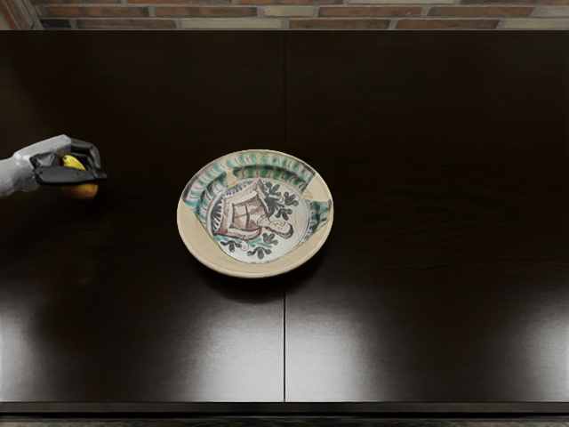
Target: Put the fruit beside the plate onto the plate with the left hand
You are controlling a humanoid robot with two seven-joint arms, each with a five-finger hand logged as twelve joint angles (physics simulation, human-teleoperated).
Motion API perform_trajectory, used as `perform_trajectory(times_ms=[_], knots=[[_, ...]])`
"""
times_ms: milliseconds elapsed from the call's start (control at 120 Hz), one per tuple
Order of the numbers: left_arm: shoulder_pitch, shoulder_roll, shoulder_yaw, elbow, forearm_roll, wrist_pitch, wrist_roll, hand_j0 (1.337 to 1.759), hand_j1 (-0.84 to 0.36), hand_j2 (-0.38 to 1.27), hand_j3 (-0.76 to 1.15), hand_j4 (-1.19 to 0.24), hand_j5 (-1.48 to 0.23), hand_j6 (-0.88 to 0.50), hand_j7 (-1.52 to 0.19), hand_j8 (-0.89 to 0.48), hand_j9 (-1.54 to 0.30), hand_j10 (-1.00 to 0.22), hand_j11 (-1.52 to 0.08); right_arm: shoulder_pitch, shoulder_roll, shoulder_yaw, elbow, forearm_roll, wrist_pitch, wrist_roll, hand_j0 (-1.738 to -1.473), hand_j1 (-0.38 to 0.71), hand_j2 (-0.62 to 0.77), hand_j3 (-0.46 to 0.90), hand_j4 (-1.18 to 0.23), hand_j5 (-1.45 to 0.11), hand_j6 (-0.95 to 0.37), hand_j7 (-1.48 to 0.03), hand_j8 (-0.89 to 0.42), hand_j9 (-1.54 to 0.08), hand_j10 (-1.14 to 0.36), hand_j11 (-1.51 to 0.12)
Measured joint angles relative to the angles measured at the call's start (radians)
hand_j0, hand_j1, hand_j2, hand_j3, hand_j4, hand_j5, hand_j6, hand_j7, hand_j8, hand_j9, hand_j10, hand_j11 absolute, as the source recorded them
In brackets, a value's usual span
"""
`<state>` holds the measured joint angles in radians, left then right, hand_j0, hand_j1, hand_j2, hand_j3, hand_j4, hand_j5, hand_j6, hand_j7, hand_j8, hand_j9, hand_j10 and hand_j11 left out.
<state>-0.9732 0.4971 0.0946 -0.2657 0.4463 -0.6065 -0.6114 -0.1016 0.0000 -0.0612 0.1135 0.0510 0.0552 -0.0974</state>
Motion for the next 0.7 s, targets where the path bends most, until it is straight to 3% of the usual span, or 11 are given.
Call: perform_trajectory(times_ms=[125,133,158,250,700], knots=[[-0.029,-0.001,-0.001,0.000,-0.034,-0.001,0.000,1.649,-0.58,0.11,0.00,-0.87,-1.14,-0.87,-1.14,-0.79,-1.16,-0.34,-1.17,-0.002,0.000,0.000,0.000,0.000,0.000,-0.002,-1.658,-0.32,0.00,0.00,-0.02,-0.03,-0.02,-0.03,-0.02,-0.03,-0.02,-0.03],[-0.032,-0.001,-0.001,0.000,-0.036,0.000,0.000,1.649,-0.57,0.11,0.00,-0.87,-1.13,-0.87,-1.13,-0.78,-1.16,-0.40,-1.17,-0.002,0.000,0.000,0.000,0.000,0.000,-0.002,-1.658,-0.32,0.00,0.00,-0.02,-0.03,-0.02,-0.03,-0.02,-0.03,-0.02,-0.03],[-0.039,-0.003,0.000,0.000,-0.043,0.000,0.000,1.650,-0.58,0.11,0.00,-0.87,-1.14,-0.87,-1.14,-0.79,-1.16,-0.34,-1.17,-0.003,0.000,0.000,0.000,0.000,0.000,-0.002,-1.658,-0.32,0.00,0.00,-0.02,-0.03,-0.02,-0.03,-0.02,-0.03,-0.02,-0.03],[-0.057,-0.009,0.000,-0.016,-0.067,0.000,-0.001,1.649,-0.57,0.10,0.00,-0.87,-1.14,-0.87,-1.14,-0.79,-1.15,-0.36,-1.17,-0.005,0.000,-0.001,0.001,0.000,0.001,-0.004,-1.658,-0.32,0.00,0.00,-0.02,-0.03,-0.02,-0.03,-0.02,-0.03,-0.02,-0.03],[-0.131,-0.010,-0.001,-0.305,-0.097,-0.002,0.003,1.645,-0.56,0.09,0.00,-0.86,-1.17,-0.86,-1.17,-0.78,-1.17,-0.39,-1.18,0.004,0.000,-0.001,0.002,0.000,0.001,-0.007,-1.658,-0.32,0.00,0.00,-0.02,-0.03,-0.02,-0.03,-0.02,-0.03,-0.02,-0.03]])
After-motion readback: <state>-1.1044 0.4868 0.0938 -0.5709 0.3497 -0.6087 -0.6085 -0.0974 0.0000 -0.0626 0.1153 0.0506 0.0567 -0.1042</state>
